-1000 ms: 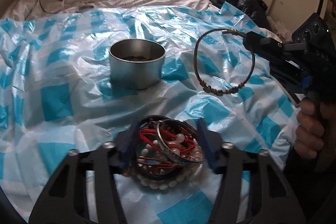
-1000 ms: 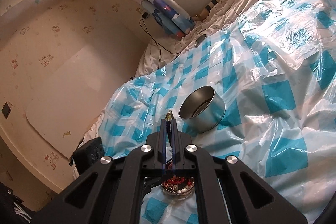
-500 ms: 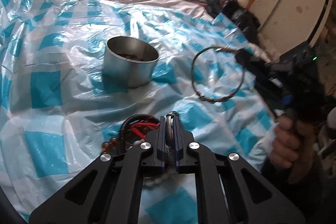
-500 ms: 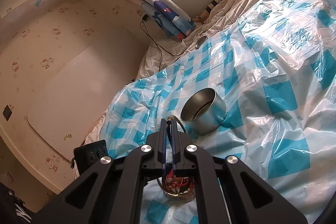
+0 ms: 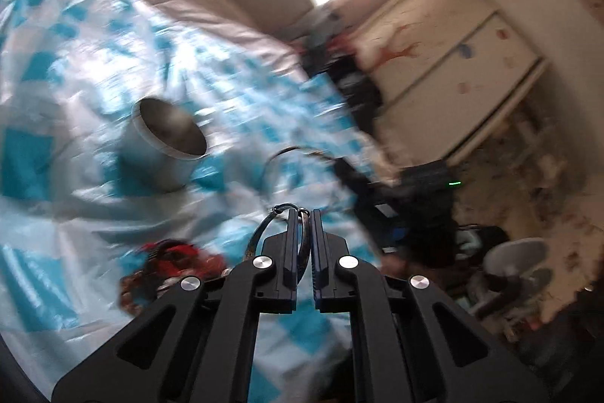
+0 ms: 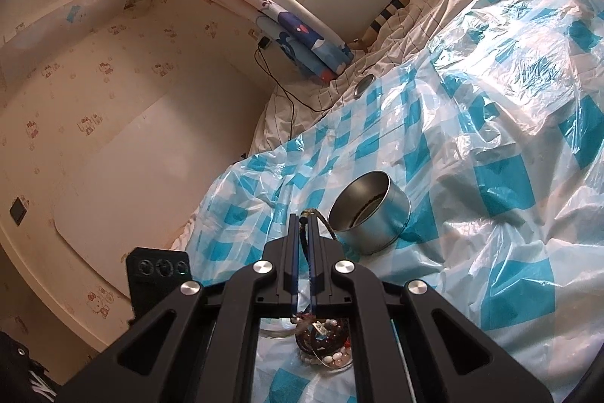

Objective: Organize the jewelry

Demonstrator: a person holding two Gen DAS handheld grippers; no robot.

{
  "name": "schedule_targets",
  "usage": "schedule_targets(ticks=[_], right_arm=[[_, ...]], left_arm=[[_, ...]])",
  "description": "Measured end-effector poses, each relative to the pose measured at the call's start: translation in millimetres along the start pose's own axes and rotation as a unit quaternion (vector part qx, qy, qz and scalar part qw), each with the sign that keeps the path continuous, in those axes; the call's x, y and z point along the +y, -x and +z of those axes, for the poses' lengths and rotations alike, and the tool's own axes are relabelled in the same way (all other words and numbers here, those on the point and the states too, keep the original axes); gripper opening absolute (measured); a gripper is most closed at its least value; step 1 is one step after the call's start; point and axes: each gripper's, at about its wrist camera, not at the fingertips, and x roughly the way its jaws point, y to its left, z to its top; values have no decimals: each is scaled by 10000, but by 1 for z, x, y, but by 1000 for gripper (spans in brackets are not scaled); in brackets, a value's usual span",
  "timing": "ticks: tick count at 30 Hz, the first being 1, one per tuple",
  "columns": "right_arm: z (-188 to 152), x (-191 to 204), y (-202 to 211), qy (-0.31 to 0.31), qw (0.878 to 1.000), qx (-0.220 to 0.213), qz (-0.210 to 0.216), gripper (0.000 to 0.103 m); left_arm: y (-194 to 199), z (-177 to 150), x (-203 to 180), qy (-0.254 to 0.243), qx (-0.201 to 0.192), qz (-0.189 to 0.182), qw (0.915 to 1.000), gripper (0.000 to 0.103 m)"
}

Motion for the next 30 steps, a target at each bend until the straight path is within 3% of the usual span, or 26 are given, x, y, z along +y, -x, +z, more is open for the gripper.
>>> schedule_targets(ticks=[2,4,10,14,15,16,17,18,20,25,27,30], right_arm=[[0,0,1,-5,10000,-7,7,5],[1,1,1,-1,10000,-19,13,5],[2,0,1,13,10000,-1,-54,5],[2,-3,1,8,9999,27,-159,7],[2,-3,1,6,9998,24,-175,7],[2,-4,1,-1,9998,27,-177,7],[2,-4,1,1,9998,32,-181,7],[2,-4,0,8,9998,34,-186,7],[2,-4,0,9,9998,39,-174,7],[1,-3,0,3,9998,33,-175,7],[1,-3,-1,-6,9998,35,-171,7],[1,-3,0,9,9998,44,-178,7]], left_arm=[[-3,1,2,-76,37,333,9994,5],[-1,4,12,288,-86,45,9995,5],[-4,16,8,49,-111,267,9996,5],[-13,12,12,-171,227,918,9954,5],[-22,8,11,-310,445,1255,9906,7],[-28,5,11,-417,582,1489,9863,10],[-33,1,12,-488,690,1693,9819,21],[-40,-2,13,-543,830,1921,9764,38],[-47,-6,15,-576,953,2092,9715,51],[-55,-13,22,-657,1185,2299,9637,49],[-58,-16,21,-739,1292,2276,9623,27],[-59,-20,19,-878,1407,2445,9554,11]])
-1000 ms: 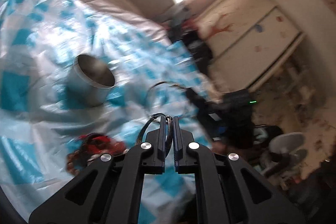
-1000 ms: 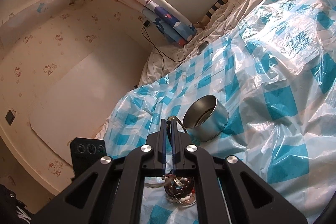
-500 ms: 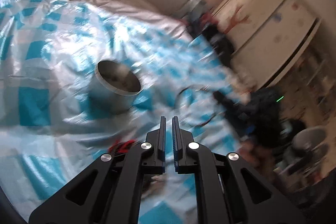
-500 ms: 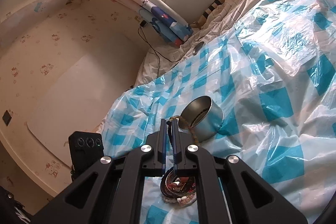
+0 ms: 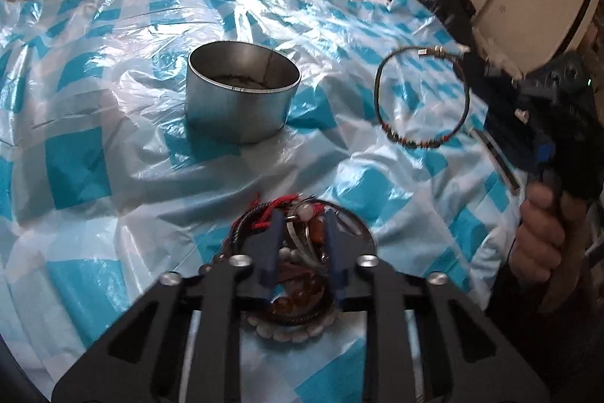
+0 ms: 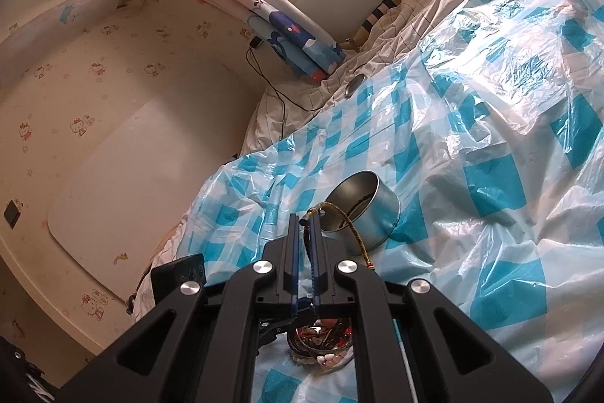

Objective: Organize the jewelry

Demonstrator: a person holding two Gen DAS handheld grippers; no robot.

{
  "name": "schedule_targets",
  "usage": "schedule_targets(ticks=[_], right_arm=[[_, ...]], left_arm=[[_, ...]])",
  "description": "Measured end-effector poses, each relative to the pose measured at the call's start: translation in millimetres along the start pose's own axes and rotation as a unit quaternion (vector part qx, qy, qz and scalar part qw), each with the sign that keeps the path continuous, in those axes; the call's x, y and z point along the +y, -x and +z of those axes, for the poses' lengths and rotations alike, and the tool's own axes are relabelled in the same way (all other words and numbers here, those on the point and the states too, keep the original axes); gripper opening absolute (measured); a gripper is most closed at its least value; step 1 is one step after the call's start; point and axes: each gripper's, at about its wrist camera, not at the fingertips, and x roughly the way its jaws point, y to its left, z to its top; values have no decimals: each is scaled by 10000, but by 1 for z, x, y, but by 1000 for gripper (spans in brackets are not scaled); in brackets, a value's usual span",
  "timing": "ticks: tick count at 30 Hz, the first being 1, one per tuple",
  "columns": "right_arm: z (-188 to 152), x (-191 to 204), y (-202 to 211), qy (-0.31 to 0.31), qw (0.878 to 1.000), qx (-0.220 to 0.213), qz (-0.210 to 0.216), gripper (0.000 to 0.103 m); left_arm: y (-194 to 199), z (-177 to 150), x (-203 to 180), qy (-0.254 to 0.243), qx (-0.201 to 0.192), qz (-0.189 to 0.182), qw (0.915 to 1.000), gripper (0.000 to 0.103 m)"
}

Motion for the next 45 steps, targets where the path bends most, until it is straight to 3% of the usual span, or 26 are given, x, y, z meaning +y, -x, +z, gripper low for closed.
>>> schedule_targets(ticks=[4,10,12,19,24,28,31,33,35,37,39,41,45], right_arm=[[0,0,-1,4,10000,7,-8,7],[0,0,-1,-6,10000,2,3,7],[-1,0,-1,-13,10000,-29,29,7],[6,1,-6,-34,9998,-116,133,7],[8,1,-9,-21,9998,-105,143,7],[7,1,-10,-24,9999,-63,155,7],[7,2,-10,-15,9998,-36,171,7],[6,2,-10,-15,9998,-27,176,7],[5,2,-10,-20,9998,-22,183,8],[5,2,-10,-25,9998,-21,189,7],[5,2,-11,-22,9998,-14,196,8],[5,3,-11,-17,9998,-6,192,8],[4,3,-11,-31,9998,-6,190,8]], left_arm=[[6,-2,8,210,-43,-124,9997,5],[27,3,21,656,-451,-743,9941,5],[34,7,25,799,-648,-984,9898,0],[36,30,34,909,-894,-1001,9868,0],[34,41,35,788,-774,-1029,9885,0],[18,29,34,746,-225,-658,9948,1],[5,25,33,671,-12,-315,9972,14],[0,23,33,667,36,-224,9975,30],[-5,20,32,614,118,-175,9979,32],[-11,17,28,427,210,59,9989,32],[-16,17,26,283,276,309,9987,13],[-16,17,26,199,276,471,9983,7],[-3,20,32,405,49,204,9990,4]])
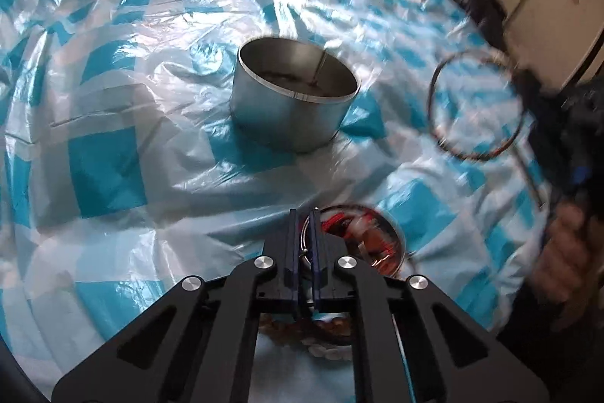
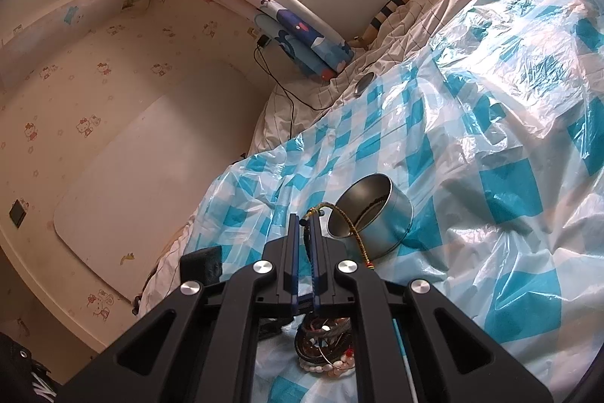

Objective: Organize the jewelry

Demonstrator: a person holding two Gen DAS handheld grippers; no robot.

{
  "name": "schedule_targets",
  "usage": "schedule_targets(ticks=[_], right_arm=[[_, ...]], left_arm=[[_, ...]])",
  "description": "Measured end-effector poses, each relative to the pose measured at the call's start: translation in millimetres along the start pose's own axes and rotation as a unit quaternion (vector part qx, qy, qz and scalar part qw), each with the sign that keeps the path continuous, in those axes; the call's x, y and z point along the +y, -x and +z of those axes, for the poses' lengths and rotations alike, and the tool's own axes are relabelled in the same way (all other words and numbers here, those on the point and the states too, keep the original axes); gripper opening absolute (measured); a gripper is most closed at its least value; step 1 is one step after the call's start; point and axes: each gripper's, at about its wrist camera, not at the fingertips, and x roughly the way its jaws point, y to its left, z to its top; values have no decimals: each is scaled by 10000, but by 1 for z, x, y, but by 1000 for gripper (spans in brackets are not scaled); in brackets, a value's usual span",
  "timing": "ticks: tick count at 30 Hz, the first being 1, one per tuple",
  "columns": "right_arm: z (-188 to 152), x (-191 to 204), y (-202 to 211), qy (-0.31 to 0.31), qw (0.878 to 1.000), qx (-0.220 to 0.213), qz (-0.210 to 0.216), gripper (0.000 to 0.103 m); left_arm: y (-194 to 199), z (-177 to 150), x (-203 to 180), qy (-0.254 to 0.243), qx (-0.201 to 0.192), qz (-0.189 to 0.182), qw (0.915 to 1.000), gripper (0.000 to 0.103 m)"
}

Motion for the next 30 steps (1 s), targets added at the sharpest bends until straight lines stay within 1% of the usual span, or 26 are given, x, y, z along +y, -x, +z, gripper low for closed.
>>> schedule_targets(ticks=[2,3,5,7,9,10,12,15,16,17,20,21,22,25,26,27,28,29,30], right_arm=[[0,0,0,0,10000,-5,3,8],[0,0,0,2,10000,-10,5,8],[0,0,0,-2,10000,-17,7,8],[0,-1,1,-13,10000,-48,23,8],[2,0,2,-26,9999,-111,60,8],[3,0,3,-31,9999,-135,73,8],[6,1,0,-50,9998,-139,132,8],[10,0,-6,-48,9999,-113,121,8],[10,-1,-7,-56,9999,-99,125,8],[9,-1,-7,-58,9999,-90,133,8],[9,1,-8,-19,9999,-72,128,8],[9,1,-8,-10,9999,-70,121,8],[9,1,-8,-21,9999,-74,127,8],[9,0,-7,-47,9999,-81,124,8],[9,0,-7,-46,9999,-78,125,8],[9,-1,-7,-45,9999,-72,123,8],[8,-1,-7,-46,9999,-68,121,8],[8,-1,-7,-49,9999,-59,121,8],[8,-1,-6,-50,9999,-55,124,8]], left_arm=[[9,3,4,123,-164,-183,9996,4],[15,5,8,242,-256,-357,9987,4],[19,6,11,331,-371,-487,9976,4],[24,9,13,464,-517,-728,9949,3],[29,16,15,525,-678,-877,9925,4],[30,21,16,546,-755,-894,9916,3],[32,28,17,556,-832,-870,9912,3],[27,34,22,625,-816,-780,9916,4],[25,34,25,662,-788,-770,9917,3],[24,33,27,660,-765,-742,9921,0],[21,33,27,594,-687,-553,9943,0],[18,32,27,589,-560,-512,9954,0],[14,30,29,625,-464,-425,9961,0],[11,26,43,936,-447,-296,9942,2],[12,26,48,1012,-446,-182,9937,7],[12,25,50,1021,-454,-42,9937,19],[13,24,52,1006,-459,228,9936,28],[13,24,53,982,-459,392,9933,44],[12,24,54,903,-430,738,9922,49]])
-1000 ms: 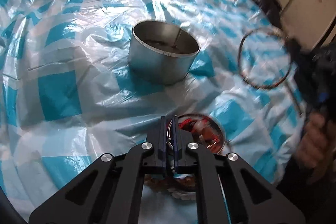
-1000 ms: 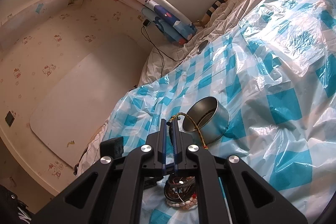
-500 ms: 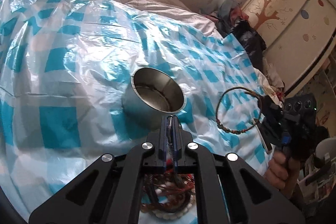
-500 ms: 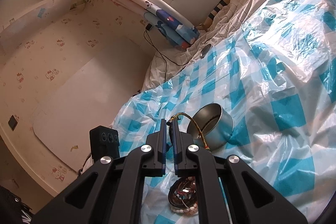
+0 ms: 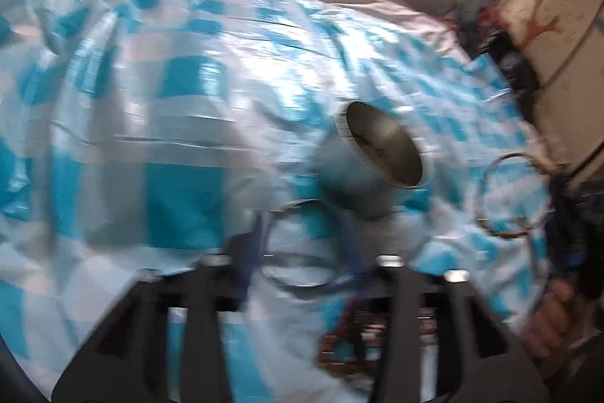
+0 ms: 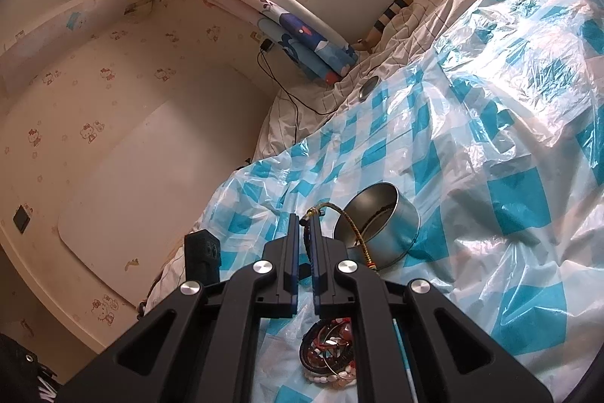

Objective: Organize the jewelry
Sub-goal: 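Drop the silver bangle into the tin with left while right drops its bracelet in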

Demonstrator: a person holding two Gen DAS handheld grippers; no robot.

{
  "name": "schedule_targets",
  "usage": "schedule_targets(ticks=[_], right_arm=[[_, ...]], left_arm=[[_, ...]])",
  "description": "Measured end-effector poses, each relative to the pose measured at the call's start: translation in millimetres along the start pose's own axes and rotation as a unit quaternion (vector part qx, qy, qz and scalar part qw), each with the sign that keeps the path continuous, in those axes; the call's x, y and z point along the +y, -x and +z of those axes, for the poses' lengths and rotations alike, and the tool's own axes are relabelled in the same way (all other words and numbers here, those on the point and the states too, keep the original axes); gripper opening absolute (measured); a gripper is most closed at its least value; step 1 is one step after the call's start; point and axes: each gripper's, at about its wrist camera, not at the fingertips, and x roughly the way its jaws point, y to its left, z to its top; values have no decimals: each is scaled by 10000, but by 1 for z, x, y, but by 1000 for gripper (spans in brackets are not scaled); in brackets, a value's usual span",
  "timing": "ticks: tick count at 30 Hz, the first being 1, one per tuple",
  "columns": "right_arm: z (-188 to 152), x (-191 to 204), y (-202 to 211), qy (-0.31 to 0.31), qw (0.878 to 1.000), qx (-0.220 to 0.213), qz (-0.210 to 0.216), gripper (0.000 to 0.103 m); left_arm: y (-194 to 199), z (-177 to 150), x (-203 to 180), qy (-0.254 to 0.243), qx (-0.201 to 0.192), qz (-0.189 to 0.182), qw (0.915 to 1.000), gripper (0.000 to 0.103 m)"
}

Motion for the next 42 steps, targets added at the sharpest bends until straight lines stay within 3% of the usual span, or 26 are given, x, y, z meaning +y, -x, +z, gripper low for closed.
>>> schedule_targets(ticks=[2,6,8,9,11,14,21,26,32,37,40,42], right_arm=[[0,0,0,-3,10000,13,9,8],[-1,0,-2,12,10000,47,20,8],[-1,0,-3,10,10000,47,25,8],[-1,0,-3,8,10000,45,20,8],[-2,0,-3,-7,10000,42,8,8],[-3,0,-4,-5,10000,46,-6,8],[-1,1,-6,2,10000,1,54,8],[8,2,-15,37,9998,-45,163,8],[23,1,-24,108,9997,-105,184,8],[34,-4,-43,105,9998,-10,169,8],[40,-8,-62,65,9997,107,222,8],[42,-10,-77,-3,9994,205,281,8]], left_arm=[[-3,0,2,-90,17,325,9994,51],[-32,-5,3,-320,507,770,9952,53],[-37,-8,-4,-561,483,962,9926,51],[-37,-9,-7,-660,471,939,9923,26],[-34,-9,-7,-649,495,827,9932,5],[-23,-9,-8,-673,388,727,9943,4],[15,7,-7,-177,-186,-342,9991,5],[14,31,-23,-221,-402,-601,9971,5],[-16,62,-43,-380,-341,-692,9963,5],[-52,72,-61,-733,-61,-165,9972,7],[-39,72,-56,-659,-113,-195,9976,16],[-22,71,-45,-585,-294,-127,9978,33]])
